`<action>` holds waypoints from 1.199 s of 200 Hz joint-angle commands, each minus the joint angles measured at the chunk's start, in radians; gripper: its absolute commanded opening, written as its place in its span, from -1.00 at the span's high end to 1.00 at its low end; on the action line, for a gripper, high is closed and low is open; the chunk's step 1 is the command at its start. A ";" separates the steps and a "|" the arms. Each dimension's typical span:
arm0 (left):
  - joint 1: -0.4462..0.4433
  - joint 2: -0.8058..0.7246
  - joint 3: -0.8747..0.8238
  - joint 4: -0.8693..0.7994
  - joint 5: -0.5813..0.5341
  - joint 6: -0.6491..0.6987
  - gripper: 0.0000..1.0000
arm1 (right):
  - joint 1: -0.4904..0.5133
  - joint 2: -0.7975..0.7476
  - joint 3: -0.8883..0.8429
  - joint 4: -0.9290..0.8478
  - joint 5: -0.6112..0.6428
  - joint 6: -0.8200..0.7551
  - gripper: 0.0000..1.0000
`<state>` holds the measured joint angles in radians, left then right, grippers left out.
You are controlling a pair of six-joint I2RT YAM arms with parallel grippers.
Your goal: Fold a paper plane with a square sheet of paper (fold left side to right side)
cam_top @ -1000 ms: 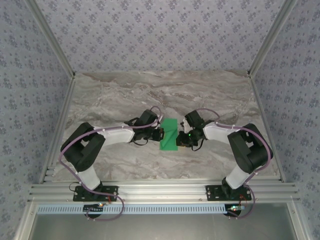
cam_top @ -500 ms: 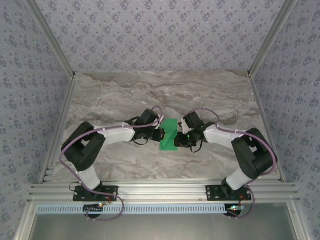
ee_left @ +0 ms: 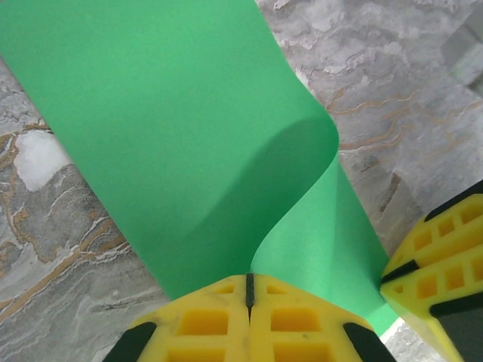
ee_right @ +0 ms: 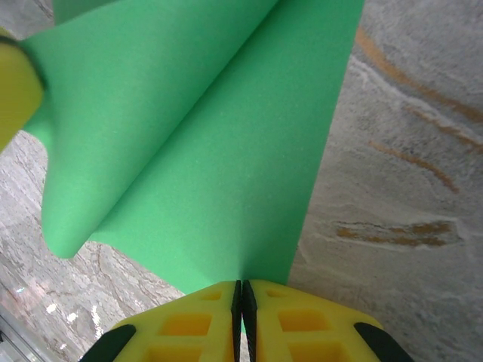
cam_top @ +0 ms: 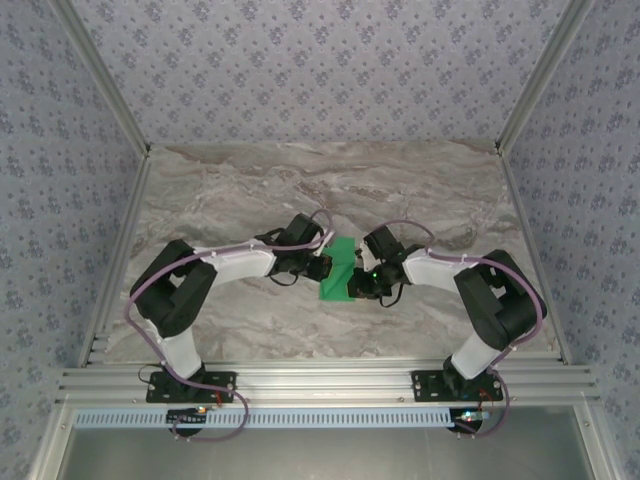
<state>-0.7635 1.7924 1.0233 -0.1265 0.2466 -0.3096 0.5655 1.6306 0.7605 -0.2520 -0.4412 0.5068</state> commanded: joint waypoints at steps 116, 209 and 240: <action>0.027 0.076 0.057 -0.018 0.009 0.043 0.92 | 0.008 0.060 -0.010 -0.092 0.068 -0.027 0.69; 0.026 0.089 0.065 -0.015 0.010 0.044 0.92 | 0.007 0.067 -0.007 -0.101 0.069 -0.033 0.69; 0.026 0.092 0.067 -0.018 0.007 0.046 0.91 | 0.007 0.067 -0.003 -0.109 0.073 -0.037 0.70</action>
<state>-0.7403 1.8687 1.0618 -0.1390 0.2478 -0.2810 0.5655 1.6428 0.7765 -0.2741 -0.4412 0.4934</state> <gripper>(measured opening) 0.044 0.152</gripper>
